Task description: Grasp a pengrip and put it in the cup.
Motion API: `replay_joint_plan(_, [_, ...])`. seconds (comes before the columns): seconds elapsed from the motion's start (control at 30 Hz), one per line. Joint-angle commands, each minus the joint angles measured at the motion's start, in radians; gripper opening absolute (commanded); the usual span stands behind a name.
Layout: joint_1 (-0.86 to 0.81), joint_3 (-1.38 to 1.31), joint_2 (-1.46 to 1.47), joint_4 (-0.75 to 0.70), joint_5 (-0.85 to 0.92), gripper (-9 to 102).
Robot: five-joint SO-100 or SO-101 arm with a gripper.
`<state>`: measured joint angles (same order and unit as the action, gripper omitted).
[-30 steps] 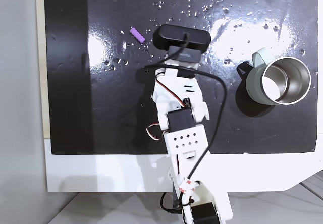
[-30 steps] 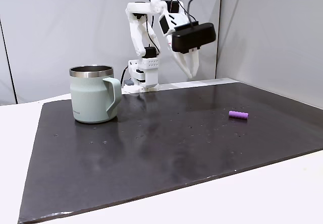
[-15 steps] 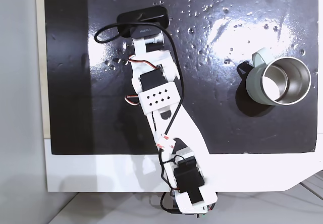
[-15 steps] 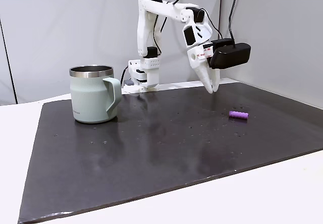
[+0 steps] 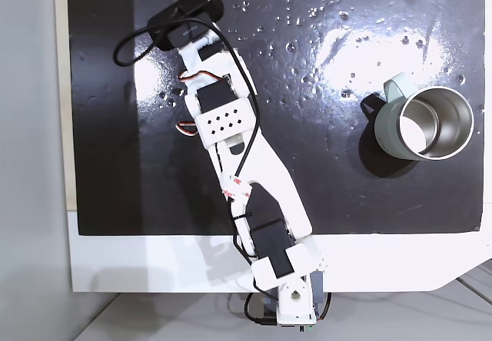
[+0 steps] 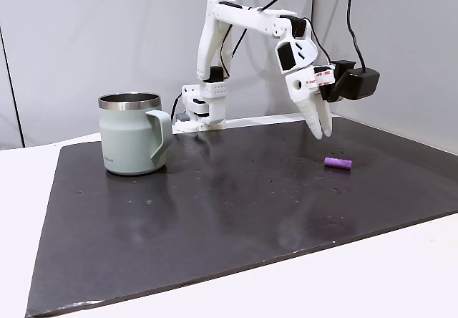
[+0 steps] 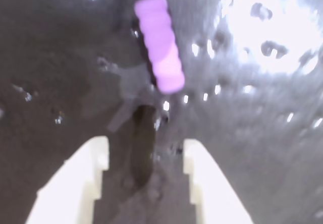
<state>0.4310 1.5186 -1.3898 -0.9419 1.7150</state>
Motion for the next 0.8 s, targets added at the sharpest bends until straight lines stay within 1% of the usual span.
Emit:
replay_joint_plan(0.0, [-0.009, -0.107, 0.008, 0.014, 0.075, 22])
replay_joint_plan(0.27, [-0.006, -0.178, 0.115, 0.052, 0.13, 22])
replay_joint_plan(0.77, [-0.015, -0.316, 0.272, 0.052, 0.198, 22])
